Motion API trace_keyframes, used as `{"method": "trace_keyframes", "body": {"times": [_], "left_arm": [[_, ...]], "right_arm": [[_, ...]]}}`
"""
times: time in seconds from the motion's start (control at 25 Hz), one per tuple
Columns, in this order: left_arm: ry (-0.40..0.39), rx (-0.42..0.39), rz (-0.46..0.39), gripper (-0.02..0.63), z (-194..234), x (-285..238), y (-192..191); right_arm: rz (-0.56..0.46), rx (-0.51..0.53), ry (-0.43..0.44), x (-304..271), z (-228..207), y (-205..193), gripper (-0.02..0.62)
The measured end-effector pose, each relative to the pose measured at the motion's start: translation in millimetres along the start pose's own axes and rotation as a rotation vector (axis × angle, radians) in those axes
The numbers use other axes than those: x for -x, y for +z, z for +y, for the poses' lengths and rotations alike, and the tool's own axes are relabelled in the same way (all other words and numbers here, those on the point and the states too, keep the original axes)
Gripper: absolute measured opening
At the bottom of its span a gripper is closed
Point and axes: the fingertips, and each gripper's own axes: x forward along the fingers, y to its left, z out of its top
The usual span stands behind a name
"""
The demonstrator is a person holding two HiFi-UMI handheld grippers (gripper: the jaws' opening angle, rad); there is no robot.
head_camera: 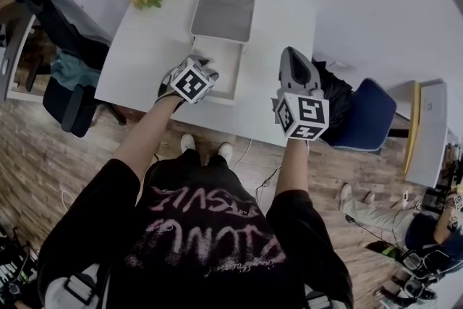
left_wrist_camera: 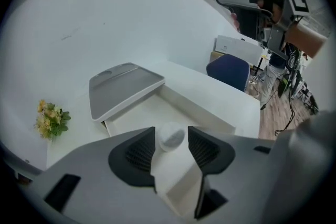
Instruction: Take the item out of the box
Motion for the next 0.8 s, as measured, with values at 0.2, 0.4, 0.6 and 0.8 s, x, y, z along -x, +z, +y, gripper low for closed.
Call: {"method": "trace_keyframes", "body": {"times": [0.2,0.4,0.6,0.8], "left_arm": [[-0.017,-0.008,0.036,0.215,-3.7,-9.6,-1.4],[-0.023,0.001,0.073,0.221,-5.1,-20.6,-9.8],[-0.013,0.001,0.073,0.205,-3.3,-25.4,-8.2],[-0.004,-0.021,0.085,0.185,-3.6,-28.0,-9.8]], "right_arm": [[0.004,-0.003,-0.01,-3.2,-8.0,-1.2,0.008],[0.014,0.0,-0.013,-2.4,-11.3,-4.3,0.008],[0.025,-0.003,-0.027,0.6,-19.7,-7.0,0.008],[0.032,-0.001,-0.029,1.9,-21.2,-11.1,0.008]]}}
